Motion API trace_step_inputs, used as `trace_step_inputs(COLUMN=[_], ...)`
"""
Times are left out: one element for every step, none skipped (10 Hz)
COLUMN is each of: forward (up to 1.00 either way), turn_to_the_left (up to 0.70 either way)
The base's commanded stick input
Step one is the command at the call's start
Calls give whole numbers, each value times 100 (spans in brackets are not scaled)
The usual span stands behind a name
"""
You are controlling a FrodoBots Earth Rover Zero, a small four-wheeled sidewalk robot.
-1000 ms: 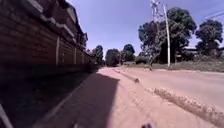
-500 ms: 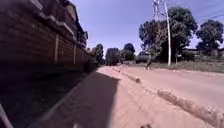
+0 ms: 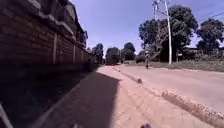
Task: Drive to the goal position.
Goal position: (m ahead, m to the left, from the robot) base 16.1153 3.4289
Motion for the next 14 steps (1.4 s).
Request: trace_step_inputs(forward=[30,30,30,30,30,30,30,30,30,30,30,30,30,30], turn_to_the_left=[0,0,0,0,0,0,0,0,0,0,0,0,0,0])
